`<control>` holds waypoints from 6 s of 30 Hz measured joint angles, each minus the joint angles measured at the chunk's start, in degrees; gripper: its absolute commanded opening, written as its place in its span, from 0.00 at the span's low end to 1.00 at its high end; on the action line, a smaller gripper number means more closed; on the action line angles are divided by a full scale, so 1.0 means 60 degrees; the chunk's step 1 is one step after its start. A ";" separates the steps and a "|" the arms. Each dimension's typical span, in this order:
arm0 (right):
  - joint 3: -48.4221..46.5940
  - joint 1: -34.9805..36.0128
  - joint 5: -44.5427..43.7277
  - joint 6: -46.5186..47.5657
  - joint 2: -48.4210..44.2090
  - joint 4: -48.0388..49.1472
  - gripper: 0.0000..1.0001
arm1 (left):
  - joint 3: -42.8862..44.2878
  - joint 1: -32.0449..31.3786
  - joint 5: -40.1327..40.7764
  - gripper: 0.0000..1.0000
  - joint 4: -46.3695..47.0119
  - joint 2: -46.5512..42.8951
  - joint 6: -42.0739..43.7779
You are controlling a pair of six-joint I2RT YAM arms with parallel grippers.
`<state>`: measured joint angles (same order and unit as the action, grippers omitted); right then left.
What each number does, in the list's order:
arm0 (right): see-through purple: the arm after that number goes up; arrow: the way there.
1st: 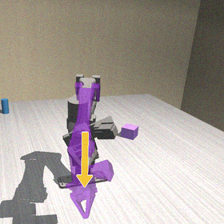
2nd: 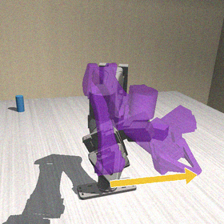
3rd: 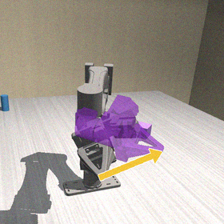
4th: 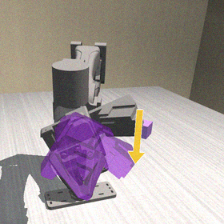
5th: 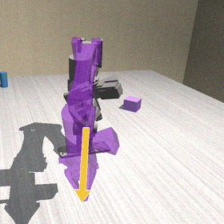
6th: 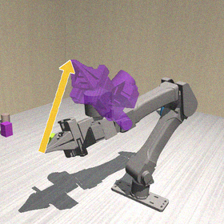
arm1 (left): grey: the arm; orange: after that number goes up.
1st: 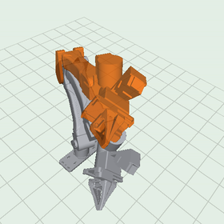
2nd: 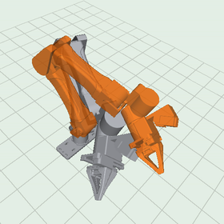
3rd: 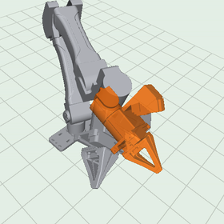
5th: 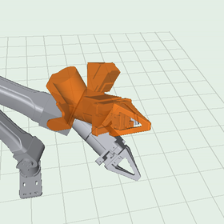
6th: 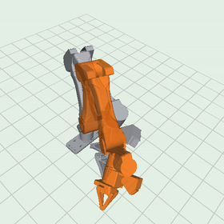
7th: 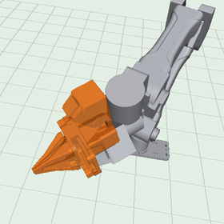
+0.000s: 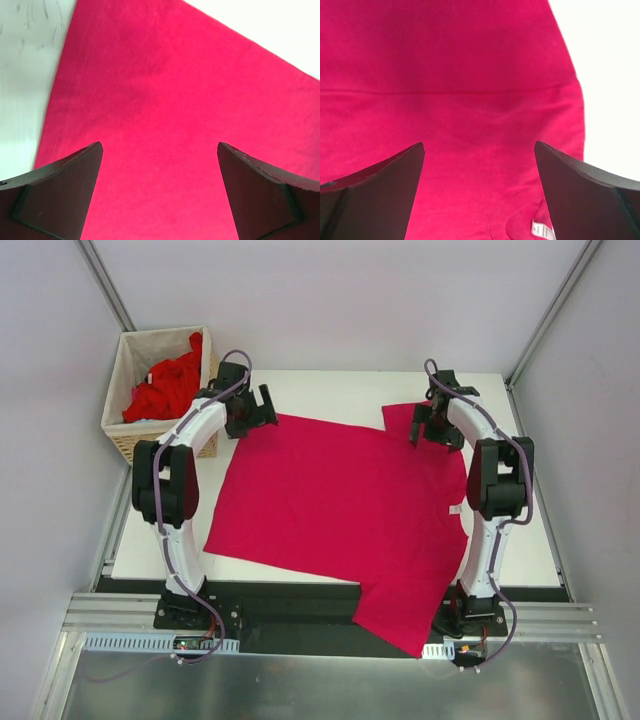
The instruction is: Fold and stack the t-shirts
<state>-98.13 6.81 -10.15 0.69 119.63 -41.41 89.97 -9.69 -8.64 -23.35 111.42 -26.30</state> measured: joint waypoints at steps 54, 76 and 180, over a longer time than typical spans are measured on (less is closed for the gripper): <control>-0.6419 -0.1100 0.2776 -0.1268 0.4455 -0.1701 0.96 | 0.6207 0.0947 -0.0066 0.99 -0.2820 0.4951 -0.0634; -0.2750 -0.1719 0.4513 -0.2579 0.2233 0.1716 0.96 | 0.5410 0.1045 -0.1807 0.99 -0.1155 0.3665 -0.0987; 0.6149 0.1814 0.0659 -0.1821 -0.4036 0.0801 0.96 | -0.4666 0.0040 -0.1206 0.99 0.0062 -0.2987 -0.1468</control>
<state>-61.23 17.69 -6.20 -10.24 95.42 -36.60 61.98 -9.45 -15.88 -22.98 93.49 -35.11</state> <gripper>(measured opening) 0.961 0.991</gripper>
